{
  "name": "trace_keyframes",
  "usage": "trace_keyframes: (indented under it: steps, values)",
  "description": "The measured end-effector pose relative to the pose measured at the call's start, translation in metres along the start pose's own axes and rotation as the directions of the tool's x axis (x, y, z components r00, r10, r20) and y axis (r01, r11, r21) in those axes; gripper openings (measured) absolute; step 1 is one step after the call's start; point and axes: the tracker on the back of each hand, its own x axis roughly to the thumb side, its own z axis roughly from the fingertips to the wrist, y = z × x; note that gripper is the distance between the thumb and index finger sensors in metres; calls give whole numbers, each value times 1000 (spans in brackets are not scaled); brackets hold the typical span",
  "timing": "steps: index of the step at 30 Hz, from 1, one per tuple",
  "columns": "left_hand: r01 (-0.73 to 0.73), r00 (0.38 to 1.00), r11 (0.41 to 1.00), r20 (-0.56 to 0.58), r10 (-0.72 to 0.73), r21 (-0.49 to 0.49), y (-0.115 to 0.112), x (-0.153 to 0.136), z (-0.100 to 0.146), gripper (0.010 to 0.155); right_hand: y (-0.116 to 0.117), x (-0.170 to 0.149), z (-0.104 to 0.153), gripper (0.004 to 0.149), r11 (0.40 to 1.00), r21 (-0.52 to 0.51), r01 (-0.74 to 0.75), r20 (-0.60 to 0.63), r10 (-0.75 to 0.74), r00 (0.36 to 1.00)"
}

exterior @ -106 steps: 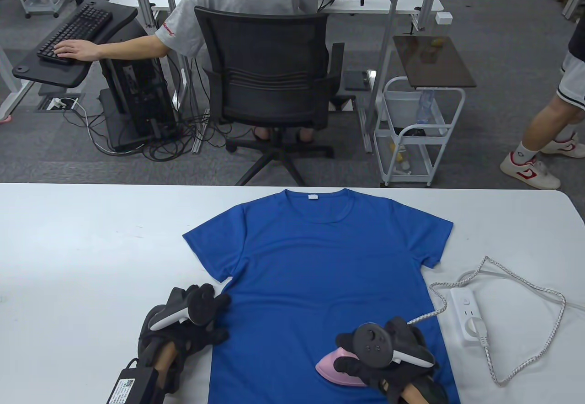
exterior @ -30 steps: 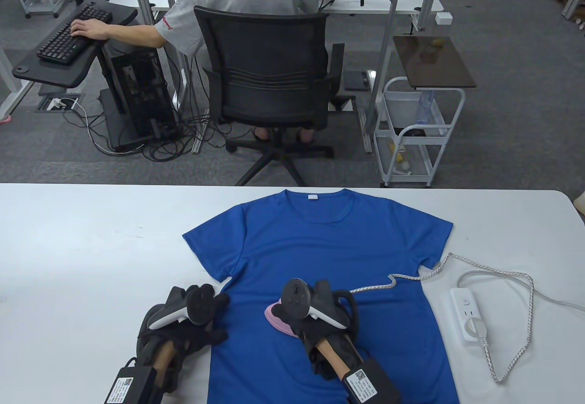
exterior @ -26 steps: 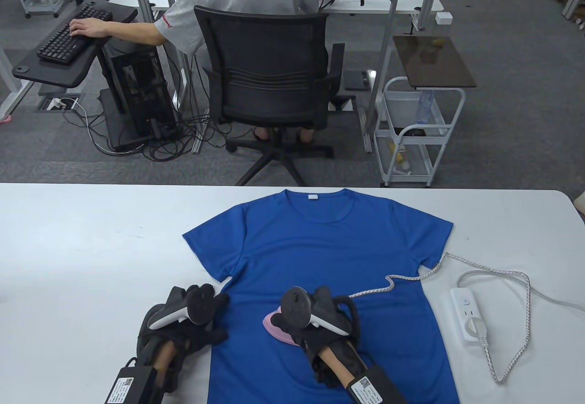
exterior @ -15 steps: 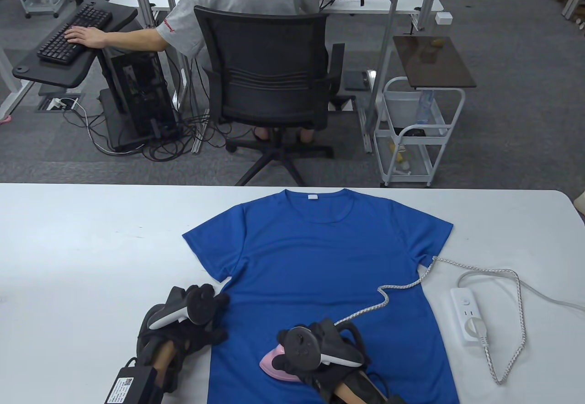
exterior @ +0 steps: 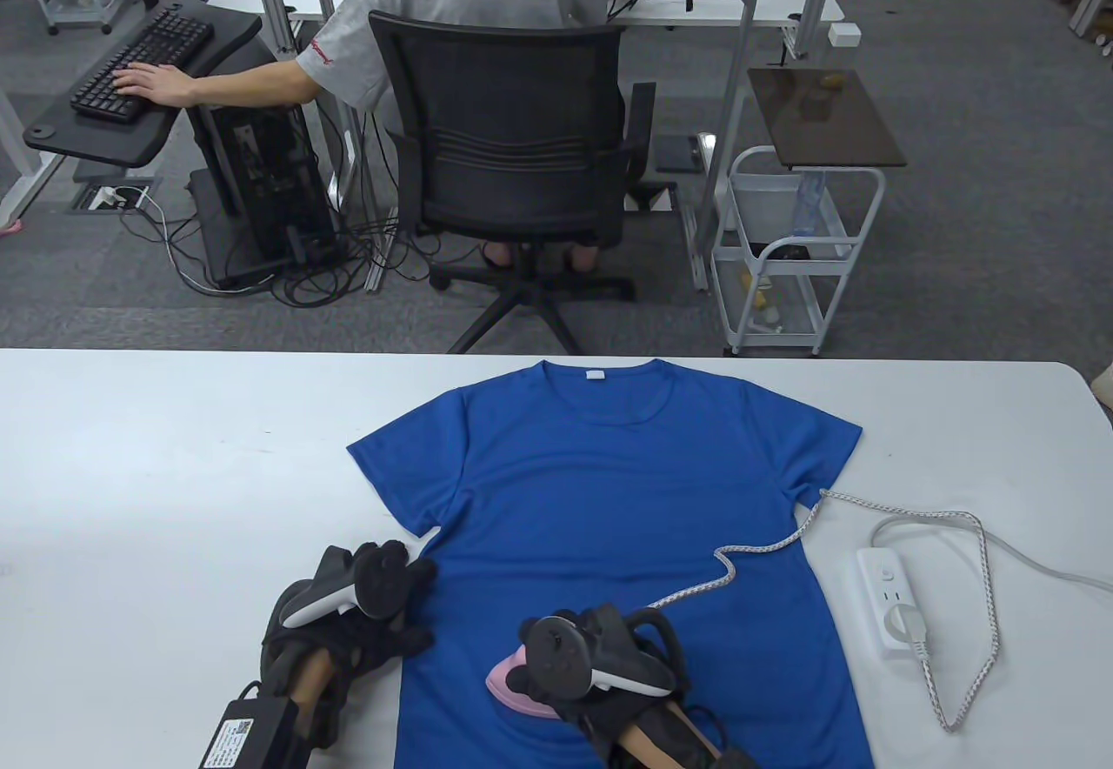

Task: Iron t-shirt with electric iron on table

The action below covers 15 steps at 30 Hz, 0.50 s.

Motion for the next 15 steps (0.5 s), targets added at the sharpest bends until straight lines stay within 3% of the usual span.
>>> trace_keyframes:
  steps: [9, 15]
  values:
    - [-6, 1000, 1000, 3, 6, -4, -1, -1, 0, 84, -5, 1, -47, 66, 999, -44, 3, -126, -9, 992]
    - [-5, 1000, 1000, 3, 5, -5, -1, -1, 0, 84, -5, 4, -61, 67, 997, -70, -25, -151, 14, 988]
